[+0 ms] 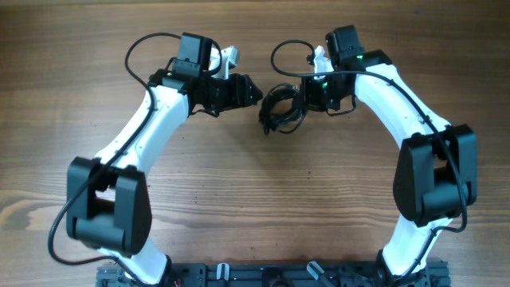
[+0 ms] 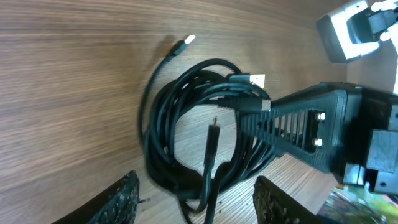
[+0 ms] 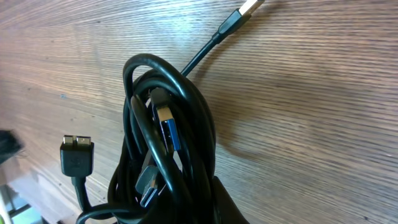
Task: Untangle cables
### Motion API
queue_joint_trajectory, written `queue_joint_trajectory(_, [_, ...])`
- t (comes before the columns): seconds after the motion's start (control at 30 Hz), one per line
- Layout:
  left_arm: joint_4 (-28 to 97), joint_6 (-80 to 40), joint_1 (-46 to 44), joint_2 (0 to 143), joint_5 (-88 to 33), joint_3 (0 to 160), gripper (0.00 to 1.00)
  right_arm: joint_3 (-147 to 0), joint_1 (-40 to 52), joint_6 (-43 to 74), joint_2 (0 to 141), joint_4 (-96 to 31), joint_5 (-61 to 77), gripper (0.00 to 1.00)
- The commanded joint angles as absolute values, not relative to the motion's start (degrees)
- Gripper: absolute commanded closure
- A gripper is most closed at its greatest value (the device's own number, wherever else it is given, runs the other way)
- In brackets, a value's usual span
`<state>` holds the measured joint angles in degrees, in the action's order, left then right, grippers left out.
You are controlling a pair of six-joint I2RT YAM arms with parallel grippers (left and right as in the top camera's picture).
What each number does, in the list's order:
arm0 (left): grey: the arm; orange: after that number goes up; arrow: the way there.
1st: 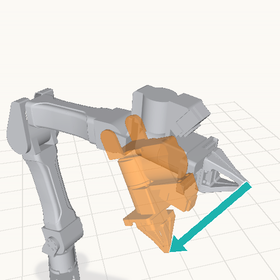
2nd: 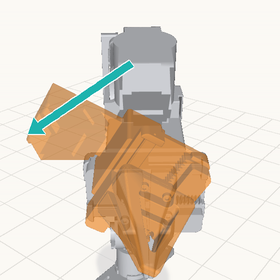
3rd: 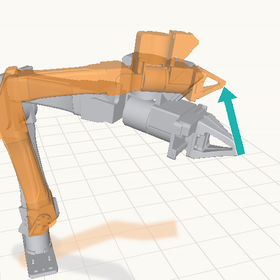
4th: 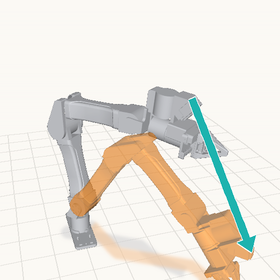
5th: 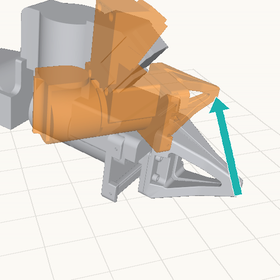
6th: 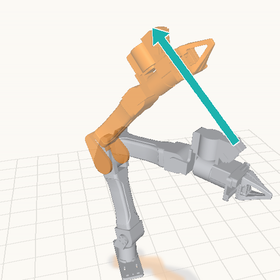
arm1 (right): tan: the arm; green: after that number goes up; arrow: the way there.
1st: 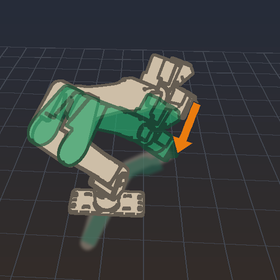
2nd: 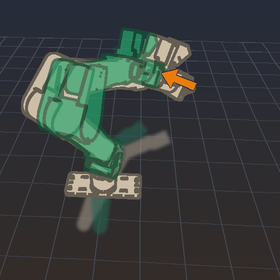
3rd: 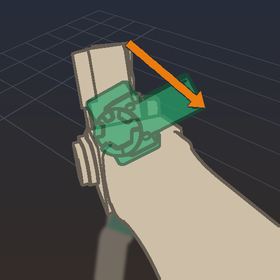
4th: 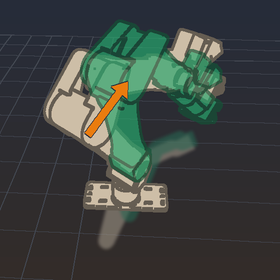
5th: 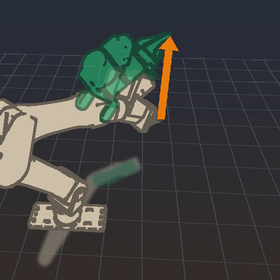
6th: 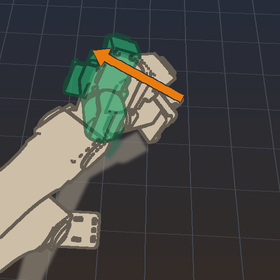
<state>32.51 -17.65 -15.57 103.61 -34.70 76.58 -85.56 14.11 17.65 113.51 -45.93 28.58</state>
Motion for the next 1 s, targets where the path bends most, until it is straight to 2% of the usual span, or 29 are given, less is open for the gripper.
queue_joint_trajectory(0.0, [28.10,-17.02,-17.37,107.02,-42.13,76.77,0.38,-85.76,14.41,16.53,113.06,-45.47,32.32,0.94])
queue_joint_trajectory(0.13, [26.50,-17.19,-20.03,109.23,-41.43,76.77,0.46,-85.76,14.41,16.53,113.06,-45.47,32.36,0.94])
queue_joint_trajectory(0.17, [26.52,-18.22,-20.60,109.58,-39.68,76.77,0.53,-85.76,14.41,16.51,113.06,-45.47,32.53,0.94])
queue_joint_trajectory(0.27, [26.50,-24.23,-22.26,110.34,-30.76,76.77,0.60,-85.76,14.41,16.51,113.06,-45.45,32.75,0.93])
queue_joint_trajectory(0.37, [26.50,-25.15,-23.46,110.43,-26.55,76.77,0.67,-85.76,14.41,16.47,113.06,-45.47,32.99,0.93])
queue_joint_trajectory(0.43, [26.57,-25.12,-24.10,110.43,-24.88,76.77,0.79,-85.76,14.41,16.51,113.06,-45.43,33.15,0.93])
queue_joint_trajectory(0.47, [26.85,-25.12,-24.34,110.43,-23.33,76.77,0.91,-85.76,14.41,16.51,113.06,-45.43,33.15,0.93])
queue_joint_trajectory(0.5, [27.33,-25.12,-24.38,110.43,-21.74,76.77,0.96,-85.76,14.41,16.53,113.06,-45.45,33.15,0.93])
queue_joint_trajectory(0.63, [30.02,-25.10,-22.41,108.97,-18.57,76.79,0.96,-85.76,14.28,19.00,113.06,-45.04,33.43,0.94])
queue_joint_trajectory(0.9, [39.33,-24.23,-15.84,93.89,-18.11,76.79,0.96,-85.76,14.17,27.20,113.06,-42.22,35.40,0.96])
queue_joint_trajectory(0.97, [41.25,-24.25,-15.86,91.05,-18.13,76.79,0.96,-85.76,14.17,27.68,113.06,-40.66,41.17,0.96])
